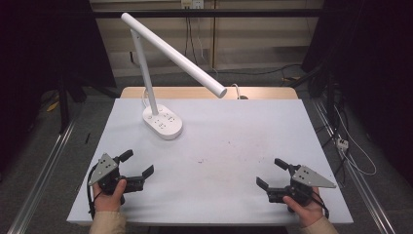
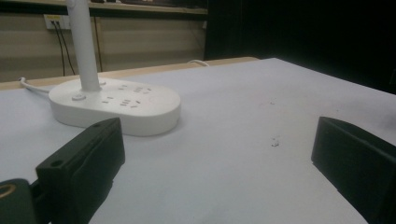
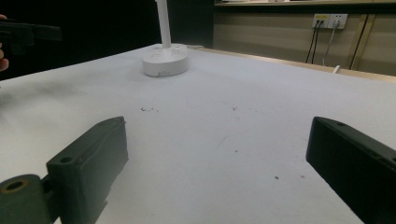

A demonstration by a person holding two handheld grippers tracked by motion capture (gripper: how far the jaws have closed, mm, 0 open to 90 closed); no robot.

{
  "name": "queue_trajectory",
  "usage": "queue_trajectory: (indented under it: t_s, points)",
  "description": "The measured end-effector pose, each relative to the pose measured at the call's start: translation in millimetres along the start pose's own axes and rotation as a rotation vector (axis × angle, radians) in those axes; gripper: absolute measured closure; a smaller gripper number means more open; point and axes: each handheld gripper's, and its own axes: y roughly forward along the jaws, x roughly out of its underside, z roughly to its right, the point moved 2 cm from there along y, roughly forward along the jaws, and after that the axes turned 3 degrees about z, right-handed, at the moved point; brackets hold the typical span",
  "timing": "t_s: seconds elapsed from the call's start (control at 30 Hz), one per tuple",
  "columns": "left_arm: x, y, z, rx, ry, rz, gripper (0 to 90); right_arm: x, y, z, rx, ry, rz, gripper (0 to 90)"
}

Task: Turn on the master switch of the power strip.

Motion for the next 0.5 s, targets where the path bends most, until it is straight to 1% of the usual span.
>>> queue_trajectory:
  t_s: [0.07,0.2,0.23,0.27,0.3,0.33,0.43,0.47,0.5]
  points:
    - [-0.8,2.0,-0.2,0.006,-0.004,-0.006,2.2,-0.4,-0.8,-0.2,0.0,0.002,0.001,5.1]
    - [-2.4,5.8,-2.9,0.002,0.004,-0.019,2.2,-1.1,-2.2,0.6,0.005,0.001,0.004,5.1]
    - [-4.0,7.6,-4.2,0.003,-0.011,-0.008,2.2,-1.3,-2.5,0.7,0.007,-0.001,0.005,5.1]
    - [-4.0,7.6,-4.2,0.003,-0.011,-0.008,2.2,-1.3,-2.5,0.7,0.007,-0.001,0.005,5.1]
    - [-5.3,8.1,-6.1,0.0,0.001,-0.011,2.2,-1.3,-2.7,0.8,0.008,-0.003,0.005,5.1]
    - [-7.0,10.4,-7.7,-0.007,-0.008,-0.002,2.2,-1.5,-3.2,0.9,0.01,-0.003,0.007,5.1]
    - [-8.8,12.6,-9.9,-0.014,-0.004,-0.002,2.2,-1.7,-3.7,1.2,0.01,-0.002,0.006,5.1]
    - [-10.2,15.4,-11.4,-0.028,-0.009,-0.001,2.4,-1.8,-3.8,1.3,0.01,-0.002,0.007,5.1]
    - [-10.2,15.4,-11.4,-0.028,-0.009,-0.001,2.4,-1.9,-3.8,1.4,0.01,-0.003,0.008,5.1]
